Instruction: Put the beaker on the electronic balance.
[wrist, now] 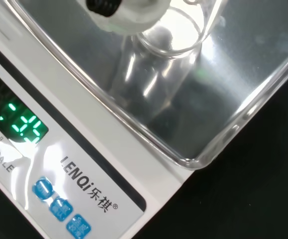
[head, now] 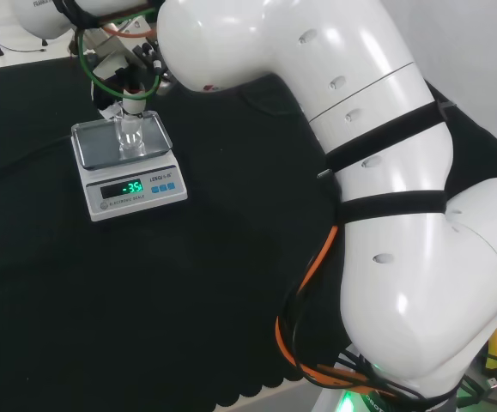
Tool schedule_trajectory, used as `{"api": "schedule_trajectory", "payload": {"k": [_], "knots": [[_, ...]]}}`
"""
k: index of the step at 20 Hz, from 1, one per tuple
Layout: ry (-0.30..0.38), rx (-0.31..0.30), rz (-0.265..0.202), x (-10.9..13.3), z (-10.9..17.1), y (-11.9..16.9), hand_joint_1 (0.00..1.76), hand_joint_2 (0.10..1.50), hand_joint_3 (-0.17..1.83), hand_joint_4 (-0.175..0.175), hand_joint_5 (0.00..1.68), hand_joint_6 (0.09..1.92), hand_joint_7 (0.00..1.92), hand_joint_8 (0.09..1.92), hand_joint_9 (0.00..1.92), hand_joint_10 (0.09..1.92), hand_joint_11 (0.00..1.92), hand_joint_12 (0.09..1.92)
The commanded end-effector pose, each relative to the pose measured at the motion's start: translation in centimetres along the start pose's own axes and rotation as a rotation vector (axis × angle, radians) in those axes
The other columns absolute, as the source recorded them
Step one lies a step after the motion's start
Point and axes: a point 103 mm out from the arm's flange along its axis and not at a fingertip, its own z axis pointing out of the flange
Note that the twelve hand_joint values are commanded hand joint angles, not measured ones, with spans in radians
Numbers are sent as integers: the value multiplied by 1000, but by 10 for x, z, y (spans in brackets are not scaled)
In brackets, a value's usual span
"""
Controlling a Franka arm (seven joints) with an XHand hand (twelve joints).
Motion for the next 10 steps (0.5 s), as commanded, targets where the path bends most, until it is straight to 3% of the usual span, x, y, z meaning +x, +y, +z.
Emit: {"api": "schedule_trajectory", "payload": {"k": [1, 10], "knots": [[3, 14, 0, 2, 2, 6, 1120, 1196, 3, -175, 825, 1244, 779, 833, 997, 828, 872, 1004], [5, 25, -5, 2, 5, 15, 1120, 1196, 3, -175, 825, 1244, 779, 833, 996, 829, 871, 1006]]}}
